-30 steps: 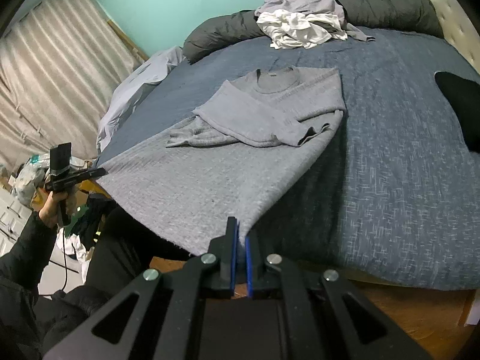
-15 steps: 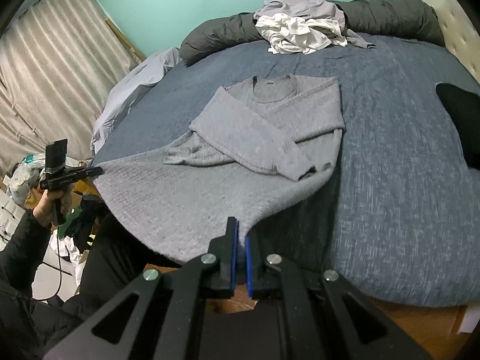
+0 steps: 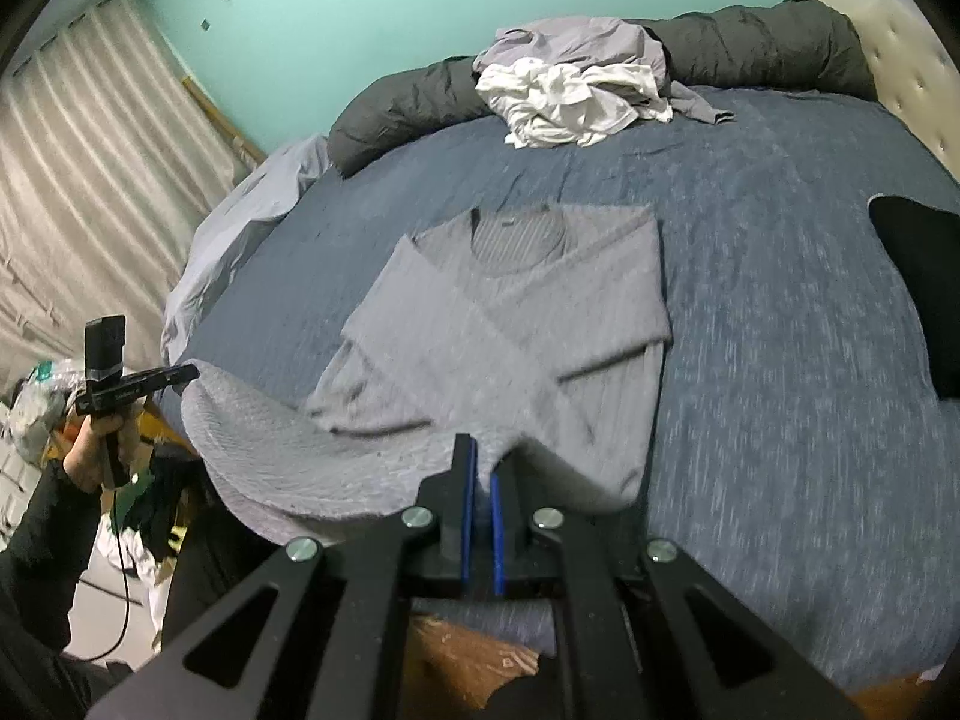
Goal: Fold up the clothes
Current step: 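Lift the hem with both grippers and fold it over toward the collar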
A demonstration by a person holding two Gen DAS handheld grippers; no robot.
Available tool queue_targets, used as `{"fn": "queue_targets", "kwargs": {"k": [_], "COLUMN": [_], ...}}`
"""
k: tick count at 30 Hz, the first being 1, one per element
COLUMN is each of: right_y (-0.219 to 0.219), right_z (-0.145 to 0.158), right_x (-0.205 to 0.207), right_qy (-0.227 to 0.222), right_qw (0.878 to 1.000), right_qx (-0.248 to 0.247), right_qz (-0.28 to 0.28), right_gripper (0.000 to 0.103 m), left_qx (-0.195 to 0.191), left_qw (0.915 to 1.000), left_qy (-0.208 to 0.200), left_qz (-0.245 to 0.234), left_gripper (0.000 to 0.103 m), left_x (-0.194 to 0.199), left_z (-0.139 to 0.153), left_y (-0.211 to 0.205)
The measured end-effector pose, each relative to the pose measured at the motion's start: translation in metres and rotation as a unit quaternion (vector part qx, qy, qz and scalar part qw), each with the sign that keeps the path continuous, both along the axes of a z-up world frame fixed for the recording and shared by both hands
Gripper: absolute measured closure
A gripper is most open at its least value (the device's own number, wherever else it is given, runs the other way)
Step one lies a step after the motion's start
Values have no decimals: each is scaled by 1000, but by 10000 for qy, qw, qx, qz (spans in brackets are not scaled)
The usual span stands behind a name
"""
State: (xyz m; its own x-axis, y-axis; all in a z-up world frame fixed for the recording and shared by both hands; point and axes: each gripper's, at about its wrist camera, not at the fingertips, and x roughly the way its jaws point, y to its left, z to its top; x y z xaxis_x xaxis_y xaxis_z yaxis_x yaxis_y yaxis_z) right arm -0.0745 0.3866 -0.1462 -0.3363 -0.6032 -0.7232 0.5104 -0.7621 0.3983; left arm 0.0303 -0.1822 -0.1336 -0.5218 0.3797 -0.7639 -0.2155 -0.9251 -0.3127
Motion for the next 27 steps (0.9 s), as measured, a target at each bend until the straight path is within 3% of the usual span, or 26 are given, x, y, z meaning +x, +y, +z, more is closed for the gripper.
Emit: {"fn": "queue_targets", "kwargs": {"k": [10,27], "right_y": [-12,-50], "right_z": [-4,-47], "right_x": [-105,-281], "right_qy": [-187,-440], "right_qw": [9996,9972], "right_qx": [-24,300], "right_qz": [-219,-518], "right_gripper": [99,99], "left_qx": [216,496], "left_qw": [9992,9960], "left_qy": [-36,-362], "left_qz": [323,650], "left_gripper": [98,98], "left_x": [-107,-297], "left_z": [-1,-59], "left_y": [-14,-37]}}
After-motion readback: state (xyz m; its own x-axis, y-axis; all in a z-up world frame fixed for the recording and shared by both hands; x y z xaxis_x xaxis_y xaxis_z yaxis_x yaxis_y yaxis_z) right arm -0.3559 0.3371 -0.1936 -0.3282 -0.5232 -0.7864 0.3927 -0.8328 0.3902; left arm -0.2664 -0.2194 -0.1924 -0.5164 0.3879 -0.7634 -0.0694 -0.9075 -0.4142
